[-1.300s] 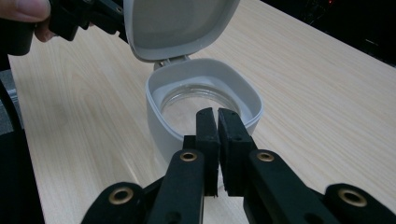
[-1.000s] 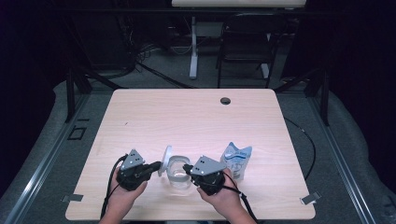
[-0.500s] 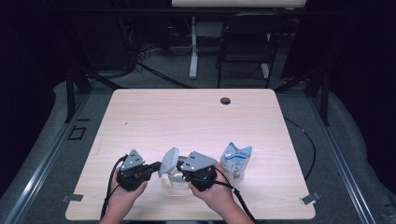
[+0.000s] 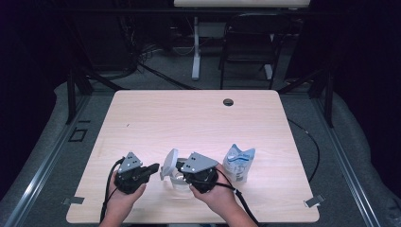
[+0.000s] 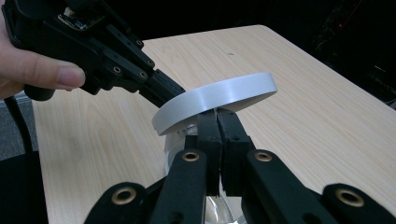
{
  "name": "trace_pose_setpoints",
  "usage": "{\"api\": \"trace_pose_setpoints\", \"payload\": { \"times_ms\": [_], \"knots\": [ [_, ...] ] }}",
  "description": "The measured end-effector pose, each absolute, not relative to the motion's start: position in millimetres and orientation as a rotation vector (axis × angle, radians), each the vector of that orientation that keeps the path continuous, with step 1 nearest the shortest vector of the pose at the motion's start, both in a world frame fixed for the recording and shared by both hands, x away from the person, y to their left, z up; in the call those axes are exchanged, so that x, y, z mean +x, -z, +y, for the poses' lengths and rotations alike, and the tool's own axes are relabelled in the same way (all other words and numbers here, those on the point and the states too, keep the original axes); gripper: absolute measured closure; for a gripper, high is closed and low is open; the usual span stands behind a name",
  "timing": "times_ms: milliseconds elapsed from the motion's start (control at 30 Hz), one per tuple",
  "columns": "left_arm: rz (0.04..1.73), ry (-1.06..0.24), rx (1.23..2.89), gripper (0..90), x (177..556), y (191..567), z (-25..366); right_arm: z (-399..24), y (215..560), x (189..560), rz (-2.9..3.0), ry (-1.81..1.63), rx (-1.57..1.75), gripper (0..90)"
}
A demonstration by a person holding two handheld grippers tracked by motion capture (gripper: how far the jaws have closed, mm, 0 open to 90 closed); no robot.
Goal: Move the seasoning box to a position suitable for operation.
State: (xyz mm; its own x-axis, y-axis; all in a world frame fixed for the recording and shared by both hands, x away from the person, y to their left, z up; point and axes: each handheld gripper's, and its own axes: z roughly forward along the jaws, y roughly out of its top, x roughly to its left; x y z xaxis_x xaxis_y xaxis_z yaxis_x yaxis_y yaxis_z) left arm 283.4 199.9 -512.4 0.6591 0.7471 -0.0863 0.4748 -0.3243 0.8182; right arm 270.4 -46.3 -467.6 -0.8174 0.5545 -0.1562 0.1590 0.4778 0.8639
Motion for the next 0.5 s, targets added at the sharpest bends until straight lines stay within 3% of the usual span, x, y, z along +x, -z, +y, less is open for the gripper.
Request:
{"api": "trace_pose_setpoints", "payload": {
  "times_ms": [500],
  "knots": [
    [1.008,-0.399,1.959,89.6,278.9,516.2,217.2,-39.5,461.2,268.9,2.309,-1.295,0.571,88.7]
  ]
}}
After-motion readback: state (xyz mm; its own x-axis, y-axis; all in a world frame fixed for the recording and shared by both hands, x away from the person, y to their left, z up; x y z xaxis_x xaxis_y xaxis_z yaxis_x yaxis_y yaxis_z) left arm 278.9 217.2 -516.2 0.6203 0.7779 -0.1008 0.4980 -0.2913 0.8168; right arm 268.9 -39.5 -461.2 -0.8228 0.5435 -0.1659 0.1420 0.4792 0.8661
